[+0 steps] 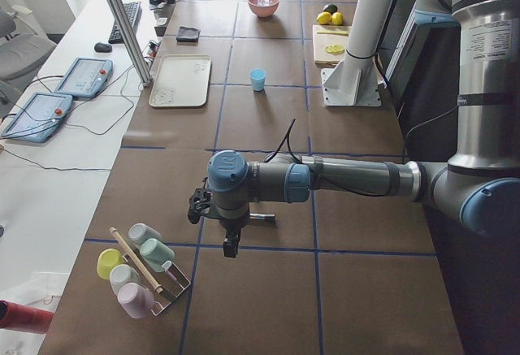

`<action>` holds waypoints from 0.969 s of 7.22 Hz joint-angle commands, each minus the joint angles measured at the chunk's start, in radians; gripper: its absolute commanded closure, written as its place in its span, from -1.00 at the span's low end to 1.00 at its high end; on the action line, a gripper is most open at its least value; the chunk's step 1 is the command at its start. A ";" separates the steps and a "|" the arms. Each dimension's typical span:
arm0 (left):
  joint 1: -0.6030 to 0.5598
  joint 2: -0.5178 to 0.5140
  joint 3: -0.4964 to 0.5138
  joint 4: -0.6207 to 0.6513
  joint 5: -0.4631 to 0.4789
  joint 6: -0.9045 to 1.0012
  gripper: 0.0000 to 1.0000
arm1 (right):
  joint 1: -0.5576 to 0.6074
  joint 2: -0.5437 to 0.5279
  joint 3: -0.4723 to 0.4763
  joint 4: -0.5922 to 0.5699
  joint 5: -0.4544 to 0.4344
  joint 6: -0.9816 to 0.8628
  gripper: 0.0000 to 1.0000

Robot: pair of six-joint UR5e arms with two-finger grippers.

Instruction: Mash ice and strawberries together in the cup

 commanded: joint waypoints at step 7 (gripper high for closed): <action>0.000 0.001 -0.008 0.003 0.000 -0.002 -1.00 | -0.028 0.144 -0.013 -0.002 0.006 0.014 -1.00</action>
